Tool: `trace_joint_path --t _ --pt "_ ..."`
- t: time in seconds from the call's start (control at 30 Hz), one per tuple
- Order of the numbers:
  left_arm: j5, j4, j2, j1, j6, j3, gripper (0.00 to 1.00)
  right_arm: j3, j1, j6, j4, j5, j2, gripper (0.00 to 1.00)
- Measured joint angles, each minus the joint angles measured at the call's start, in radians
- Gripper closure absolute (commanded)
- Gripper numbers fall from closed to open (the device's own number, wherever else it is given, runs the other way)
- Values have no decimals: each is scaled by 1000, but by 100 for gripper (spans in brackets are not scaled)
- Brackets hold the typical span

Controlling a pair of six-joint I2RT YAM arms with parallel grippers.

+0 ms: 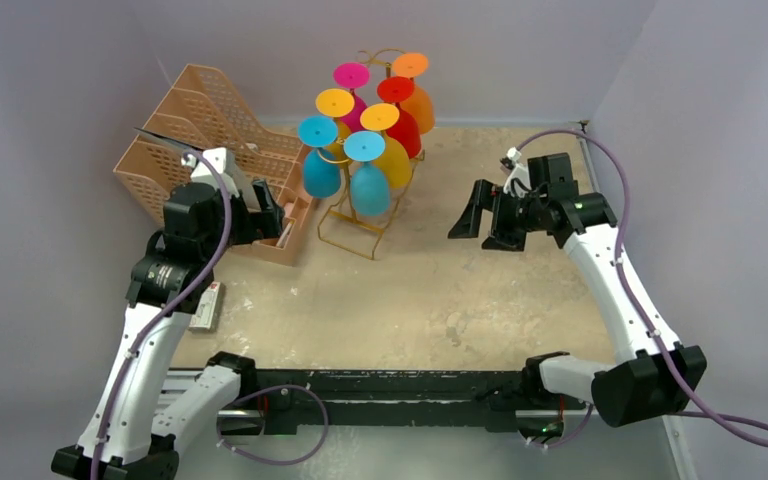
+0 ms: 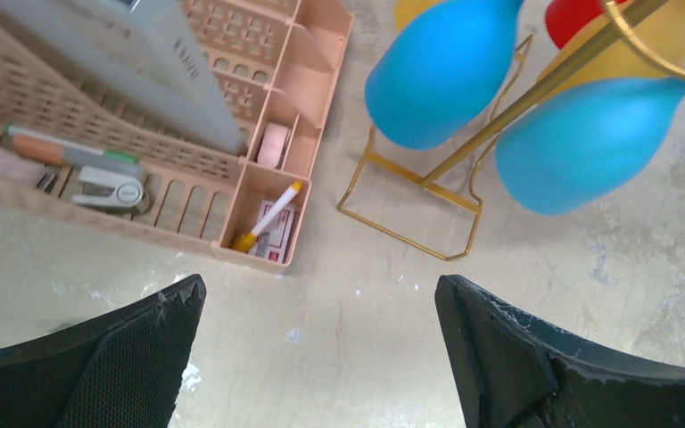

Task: Take the wine glass off the wine glass rack
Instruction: Pick up the wine glass from the wine rack.

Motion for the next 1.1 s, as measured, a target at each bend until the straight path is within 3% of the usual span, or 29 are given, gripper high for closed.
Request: trace_joint_path --t 0.37,0.7,1.1 --pt "-71 -22 -101 0 -174 -75 0 -73 0 127 191 9 27 1" --pt "9 75 -192 0 -126 -268 0 4 0 176 269 45 77 2" --pt "5 165 -230 0 -55 -379 0 54 7 317 372 -33 80 14"
